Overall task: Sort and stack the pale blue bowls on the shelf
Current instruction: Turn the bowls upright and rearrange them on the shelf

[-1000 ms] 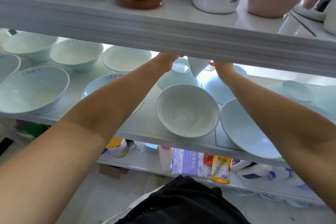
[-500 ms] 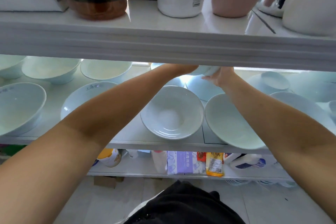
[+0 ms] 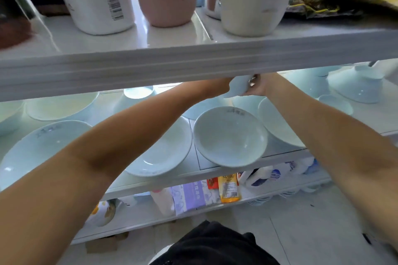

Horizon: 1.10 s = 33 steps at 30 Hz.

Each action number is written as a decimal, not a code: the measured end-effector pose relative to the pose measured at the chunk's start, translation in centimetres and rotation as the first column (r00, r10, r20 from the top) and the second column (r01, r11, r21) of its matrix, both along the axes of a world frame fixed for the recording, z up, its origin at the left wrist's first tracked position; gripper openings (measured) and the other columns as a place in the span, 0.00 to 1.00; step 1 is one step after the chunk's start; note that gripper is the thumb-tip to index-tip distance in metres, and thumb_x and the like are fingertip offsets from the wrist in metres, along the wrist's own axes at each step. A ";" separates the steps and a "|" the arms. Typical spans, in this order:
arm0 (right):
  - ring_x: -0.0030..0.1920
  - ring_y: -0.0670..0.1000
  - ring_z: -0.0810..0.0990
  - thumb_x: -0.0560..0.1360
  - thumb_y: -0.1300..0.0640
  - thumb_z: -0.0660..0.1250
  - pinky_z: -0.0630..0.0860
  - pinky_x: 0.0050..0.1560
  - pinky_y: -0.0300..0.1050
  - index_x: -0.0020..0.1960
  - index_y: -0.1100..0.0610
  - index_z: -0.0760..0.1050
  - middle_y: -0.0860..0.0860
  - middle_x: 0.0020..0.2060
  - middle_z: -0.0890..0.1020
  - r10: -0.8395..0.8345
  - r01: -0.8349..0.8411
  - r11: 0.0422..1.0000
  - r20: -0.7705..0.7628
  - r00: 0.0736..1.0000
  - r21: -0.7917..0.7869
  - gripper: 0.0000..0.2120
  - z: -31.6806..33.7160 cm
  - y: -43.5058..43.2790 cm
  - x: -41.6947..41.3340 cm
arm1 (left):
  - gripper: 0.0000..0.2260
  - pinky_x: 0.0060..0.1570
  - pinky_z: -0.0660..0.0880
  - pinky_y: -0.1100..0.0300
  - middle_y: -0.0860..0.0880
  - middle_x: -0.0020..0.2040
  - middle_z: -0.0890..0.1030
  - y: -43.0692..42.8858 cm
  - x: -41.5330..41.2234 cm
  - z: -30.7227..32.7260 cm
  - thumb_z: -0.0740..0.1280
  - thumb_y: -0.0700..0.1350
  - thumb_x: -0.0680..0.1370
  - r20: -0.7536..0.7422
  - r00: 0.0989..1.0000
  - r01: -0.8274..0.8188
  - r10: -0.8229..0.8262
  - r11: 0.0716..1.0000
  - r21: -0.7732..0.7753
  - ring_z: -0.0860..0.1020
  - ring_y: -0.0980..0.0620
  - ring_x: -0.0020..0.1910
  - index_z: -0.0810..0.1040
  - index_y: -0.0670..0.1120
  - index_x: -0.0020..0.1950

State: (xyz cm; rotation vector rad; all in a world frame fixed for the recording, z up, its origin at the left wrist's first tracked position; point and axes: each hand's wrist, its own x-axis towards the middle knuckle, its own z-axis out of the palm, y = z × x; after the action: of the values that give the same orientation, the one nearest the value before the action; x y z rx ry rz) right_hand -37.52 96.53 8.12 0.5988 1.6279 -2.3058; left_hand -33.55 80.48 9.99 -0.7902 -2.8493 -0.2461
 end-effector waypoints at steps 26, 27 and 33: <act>0.51 0.62 0.75 0.81 0.64 0.52 0.78 0.24 0.54 0.60 0.60 0.66 0.59 0.55 0.73 -0.333 0.338 0.941 -0.125 0.935 0.016 0.09 1.5 35.9 6.6 | 0.22 0.59 0.71 0.49 0.39 0.68 0.71 32.0 -0.2 0.3 0.57 0.53 0.81 0.675 0.615 -0.631 -0.409 0.258 0.732 0.74 0.43 0.60 0.66 0.41 0.70; 0.50 0.62 0.76 0.81 0.63 0.52 0.78 0.25 0.54 0.62 0.60 0.66 0.59 0.55 0.73 -0.339 0.345 0.938 -0.133 0.932 0.027 0.11 1.5 36.9 6.9 | 0.23 0.60 0.72 0.48 0.39 0.68 0.71 32.9 -0.3 0.4 0.57 0.54 0.81 0.675 0.574 -0.654 -0.463 0.236 0.718 0.73 0.41 0.63 0.66 0.41 0.70; 0.43 0.58 0.78 0.81 0.61 0.55 0.81 0.29 0.53 0.70 0.60 0.65 0.59 0.54 0.76 -0.357 0.369 0.919 -0.107 0.928 0.140 0.18 0.7 41.8 7.9 | 0.04 0.39 0.81 0.48 0.38 0.55 0.68 37.7 -0.9 -0.3 0.61 0.38 0.80 0.719 0.389 -0.748 -0.576 0.259 0.611 0.75 0.41 0.42 0.71 0.36 0.52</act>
State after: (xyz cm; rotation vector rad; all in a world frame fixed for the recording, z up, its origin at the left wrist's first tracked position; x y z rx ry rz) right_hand -29.65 138.30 8.80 0.9270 1.8861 -2.4955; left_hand -34.48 118.21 9.72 0.0681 -2.2439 -3.0248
